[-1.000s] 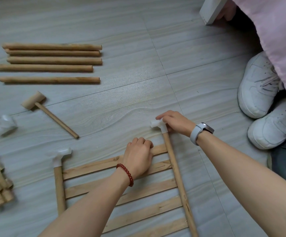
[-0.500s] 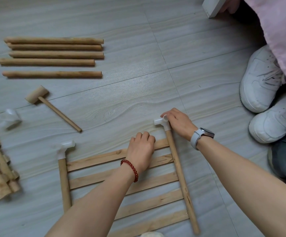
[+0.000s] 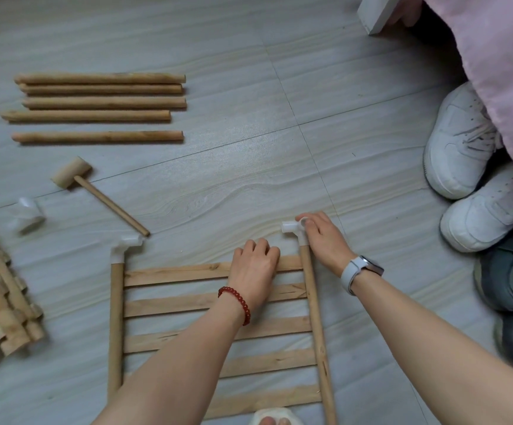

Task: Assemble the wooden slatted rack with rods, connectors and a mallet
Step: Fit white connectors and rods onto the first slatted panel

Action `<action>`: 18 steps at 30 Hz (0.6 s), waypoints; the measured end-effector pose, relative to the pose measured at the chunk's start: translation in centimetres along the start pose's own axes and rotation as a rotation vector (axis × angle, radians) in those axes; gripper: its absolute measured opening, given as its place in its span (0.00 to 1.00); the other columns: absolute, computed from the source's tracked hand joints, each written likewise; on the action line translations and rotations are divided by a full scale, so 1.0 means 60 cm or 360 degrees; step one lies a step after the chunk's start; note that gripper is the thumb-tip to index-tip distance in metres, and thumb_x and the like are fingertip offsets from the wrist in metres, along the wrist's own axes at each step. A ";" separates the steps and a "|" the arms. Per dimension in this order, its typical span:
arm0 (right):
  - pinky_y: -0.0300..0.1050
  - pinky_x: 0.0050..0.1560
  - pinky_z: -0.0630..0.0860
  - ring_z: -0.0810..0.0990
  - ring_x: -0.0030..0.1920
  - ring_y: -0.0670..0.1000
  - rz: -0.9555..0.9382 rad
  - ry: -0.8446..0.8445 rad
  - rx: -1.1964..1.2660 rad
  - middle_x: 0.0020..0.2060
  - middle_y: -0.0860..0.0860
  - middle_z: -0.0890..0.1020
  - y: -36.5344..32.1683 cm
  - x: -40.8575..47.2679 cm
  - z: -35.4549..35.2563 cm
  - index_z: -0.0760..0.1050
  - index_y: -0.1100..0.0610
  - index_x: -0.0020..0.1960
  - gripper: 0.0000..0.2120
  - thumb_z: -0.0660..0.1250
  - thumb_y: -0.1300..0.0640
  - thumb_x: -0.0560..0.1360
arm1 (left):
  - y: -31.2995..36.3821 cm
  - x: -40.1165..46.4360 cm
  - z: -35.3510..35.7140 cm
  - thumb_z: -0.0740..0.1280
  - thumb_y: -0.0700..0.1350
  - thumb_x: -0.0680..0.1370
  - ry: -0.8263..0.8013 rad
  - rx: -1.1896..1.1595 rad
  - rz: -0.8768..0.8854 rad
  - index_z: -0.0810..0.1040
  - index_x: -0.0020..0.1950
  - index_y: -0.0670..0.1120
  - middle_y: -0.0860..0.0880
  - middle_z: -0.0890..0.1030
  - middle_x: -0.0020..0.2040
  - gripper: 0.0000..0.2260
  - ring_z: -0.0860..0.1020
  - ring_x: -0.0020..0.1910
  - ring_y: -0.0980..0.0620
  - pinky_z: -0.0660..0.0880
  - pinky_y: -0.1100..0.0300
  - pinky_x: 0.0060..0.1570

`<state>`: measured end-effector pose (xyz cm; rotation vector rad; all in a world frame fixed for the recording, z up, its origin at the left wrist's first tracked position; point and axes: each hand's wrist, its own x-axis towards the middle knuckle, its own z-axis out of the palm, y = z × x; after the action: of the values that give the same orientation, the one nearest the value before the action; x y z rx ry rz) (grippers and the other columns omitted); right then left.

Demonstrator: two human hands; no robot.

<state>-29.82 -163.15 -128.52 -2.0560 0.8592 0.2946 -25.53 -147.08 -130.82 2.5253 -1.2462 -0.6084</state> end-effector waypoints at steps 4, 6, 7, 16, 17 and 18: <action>0.47 0.60 0.70 0.73 0.58 0.52 0.0082 0.0026 -0.0209 0.60 0.52 0.73 -0.011 -0.004 0.002 0.74 0.56 0.60 0.13 0.57 0.54 0.79 | 0.001 -0.001 -0.008 0.60 0.38 0.77 -0.0126 -0.0045 -0.0059 0.74 0.56 0.45 0.47 0.73 0.55 0.09 0.69 0.54 0.45 0.65 0.55 0.50; 0.49 0.55 0.72 0.71 0.58 0.54 0.0032 0.0043 -0.0528 0.59 0.53 0.73 -0.027 0.003 0.002 0.73 0.58 0.59 0.12 0.59 0.57 0.78 | -0.007 -0.001 -0.024 0.60 0.42 0.79 -0.0178 -0.0033 0.0010 0.74 0.59 0.47 0.48 0.73 0.57 0.10 0.69 0.57 0.47 0.62 0.55 0.53; 0.48 0.54 0.71 0.70 0.59 0.55 -0.0017 0.0064 -0.0680 0.59 0.55 0.72 -0.034 0.007 0.003 0.73 0.60 0.59 0.12 0.58 0.59 0.77 | -0.016 -0.003 -0.034 0.60 0.45 0.79 -0.0169 -0.0010 0.0057 0.74 0.60 0.47 0.48 0.73 0.58 0.11 0.69 0.59 0.47 0.62 0.54 0.55; 0.48 0.46 0.62 0.69 0.57 0.59 -0.0265 0.0238 -0.1289 0.56 0.57 0.71 -0.059 -0.013 0.041 0.71 0.62 0.57 0.15 0.57 0.68 0.71 | -0.232 -0.074 -0.148 0.64 0.36 0.68 0.0219 0.0646 -0.0649 0.77 0.44 0.39 0.40 0.78 0.43 0.07 0.76 0.46 0.38 0.67 0.44 0.50; 0.49 0.46 0.62 0.69 0.57 0.60 -0.0283 0.0253 -0.1262 0.54 0.58 0.72 -0.062 -0.015 0.048 0.71 0.63 0.56 0.15 0.57 0.69 0.71 | -0.245 -0.076 -0.154 0.63 0.36 0.71 0.0121 0.0598 -0.0738 0.77 0.46 0.38 0.39 0.78 0.44 0.06 0.76 0.46 0.38 0.69 0.45 0.48; 0.49 0.47 0.63 0.70 0.57 0.61 -0.0263 0.0253 -0.1224 0.53 0.59 0.73 -0.063 -0.015 0.053 0.72 0.64 0.55 0.15 0.57 0.69 0.70 | -0.254 -0.076 -0.154 0.63 0.37 0.74 0.0050 0.0537 -0.0810 0.76 0.48 0.38 0.38 0.78 0.46 0.06 0.76 0.47 0.37 0.70 0.46 0.46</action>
<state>-27.60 -158.72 -127.61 -2.8791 0.7223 0.4184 -13.10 -133.89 -127.70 3.1538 -0.7351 -0.4846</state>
